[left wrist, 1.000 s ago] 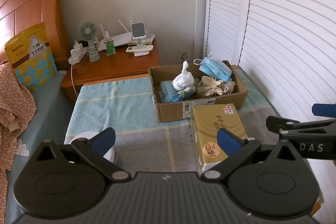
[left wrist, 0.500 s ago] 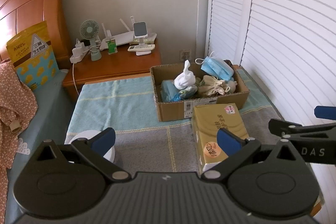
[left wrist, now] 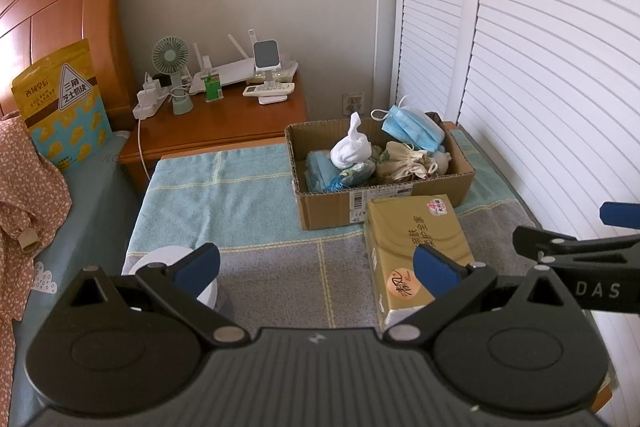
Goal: Organize soft objects
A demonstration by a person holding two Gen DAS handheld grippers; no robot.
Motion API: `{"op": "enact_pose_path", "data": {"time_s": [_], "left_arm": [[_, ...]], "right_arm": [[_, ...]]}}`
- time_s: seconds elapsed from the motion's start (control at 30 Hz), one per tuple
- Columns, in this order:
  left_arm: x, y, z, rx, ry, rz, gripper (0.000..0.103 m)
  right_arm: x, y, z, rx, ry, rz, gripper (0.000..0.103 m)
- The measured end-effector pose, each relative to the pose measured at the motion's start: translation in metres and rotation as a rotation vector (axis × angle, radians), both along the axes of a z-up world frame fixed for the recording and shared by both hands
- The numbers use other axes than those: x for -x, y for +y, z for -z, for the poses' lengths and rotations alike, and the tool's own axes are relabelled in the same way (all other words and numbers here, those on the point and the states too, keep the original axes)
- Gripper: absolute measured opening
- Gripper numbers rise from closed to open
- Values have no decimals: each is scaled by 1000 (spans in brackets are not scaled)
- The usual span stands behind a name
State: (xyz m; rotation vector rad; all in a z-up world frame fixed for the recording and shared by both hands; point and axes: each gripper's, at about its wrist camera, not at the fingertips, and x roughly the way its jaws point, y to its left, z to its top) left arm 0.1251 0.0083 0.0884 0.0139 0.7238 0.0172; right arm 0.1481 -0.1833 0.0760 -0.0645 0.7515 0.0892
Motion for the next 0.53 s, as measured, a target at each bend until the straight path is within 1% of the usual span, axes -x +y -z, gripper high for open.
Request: {"op": "enact_pose_path", "data": {"time_s": [0.53], "left_arm": [[0,0,0,0,2,-1,102]], "right_arm": [[1,-3,0,1,-1,2,103]]}}
